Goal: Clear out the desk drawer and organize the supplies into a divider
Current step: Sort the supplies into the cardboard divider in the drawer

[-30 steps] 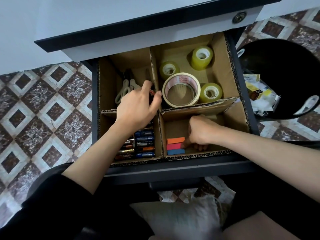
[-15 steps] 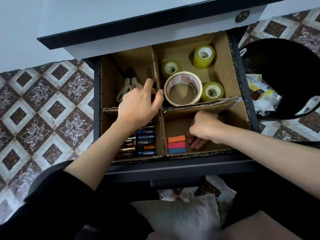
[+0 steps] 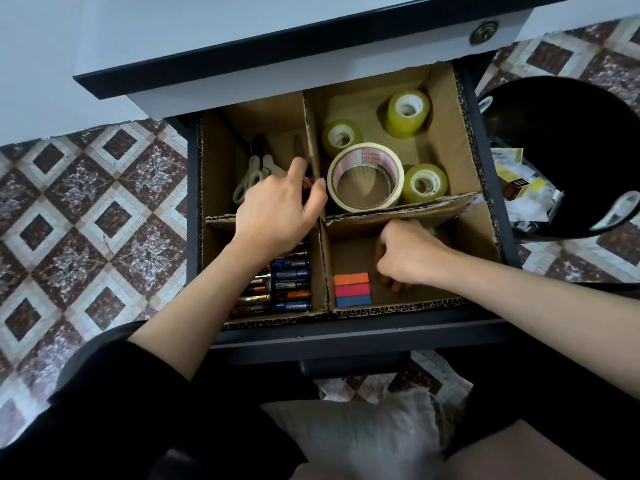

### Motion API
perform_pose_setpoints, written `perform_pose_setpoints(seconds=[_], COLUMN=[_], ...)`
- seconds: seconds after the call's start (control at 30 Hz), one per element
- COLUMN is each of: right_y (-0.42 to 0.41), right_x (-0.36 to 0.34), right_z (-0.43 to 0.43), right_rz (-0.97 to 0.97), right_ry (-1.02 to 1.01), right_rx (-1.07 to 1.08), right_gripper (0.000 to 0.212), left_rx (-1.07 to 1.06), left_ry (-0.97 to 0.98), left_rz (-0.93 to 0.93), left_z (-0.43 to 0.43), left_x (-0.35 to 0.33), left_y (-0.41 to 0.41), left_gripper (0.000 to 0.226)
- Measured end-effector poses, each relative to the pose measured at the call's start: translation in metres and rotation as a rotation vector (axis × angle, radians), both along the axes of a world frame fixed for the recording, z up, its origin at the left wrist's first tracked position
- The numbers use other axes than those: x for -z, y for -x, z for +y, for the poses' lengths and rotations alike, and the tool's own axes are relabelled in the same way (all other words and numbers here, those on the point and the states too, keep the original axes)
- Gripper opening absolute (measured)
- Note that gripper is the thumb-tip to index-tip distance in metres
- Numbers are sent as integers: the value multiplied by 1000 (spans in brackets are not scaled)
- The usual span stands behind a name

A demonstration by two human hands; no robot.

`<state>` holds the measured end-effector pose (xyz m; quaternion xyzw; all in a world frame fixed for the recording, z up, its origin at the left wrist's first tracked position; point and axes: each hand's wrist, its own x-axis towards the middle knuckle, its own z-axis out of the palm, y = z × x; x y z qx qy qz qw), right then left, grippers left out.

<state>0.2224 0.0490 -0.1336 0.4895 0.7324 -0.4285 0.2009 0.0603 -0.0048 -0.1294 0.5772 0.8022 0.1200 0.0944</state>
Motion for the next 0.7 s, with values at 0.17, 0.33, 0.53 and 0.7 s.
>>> perform_pose_setpoints(seconds=[0.17, 0.33, 0.53, 0.7], right_y=[-1, -1, 0, 3], right_x=[-1, 6, 12, 15], right_z=[-6, -6, -1, -5], right_rz=[109, 143, 168, 186], right_ry=[-191, -152, -157, -131], right_rx=[-154, -255, -285, -314], right_gripper=[22, 28, 28, 33], left_rx=[-1, 5, 3, 1], left_ry=[-4, -21, -18, -11], left_rz=[14, 21, 39, 47], left_z=[0, 0, 0, 0], left_x=[0, 1, 1, 1], left_y=[1, 1, 0, 1], left_gripper=[37, 42, 43, 36])
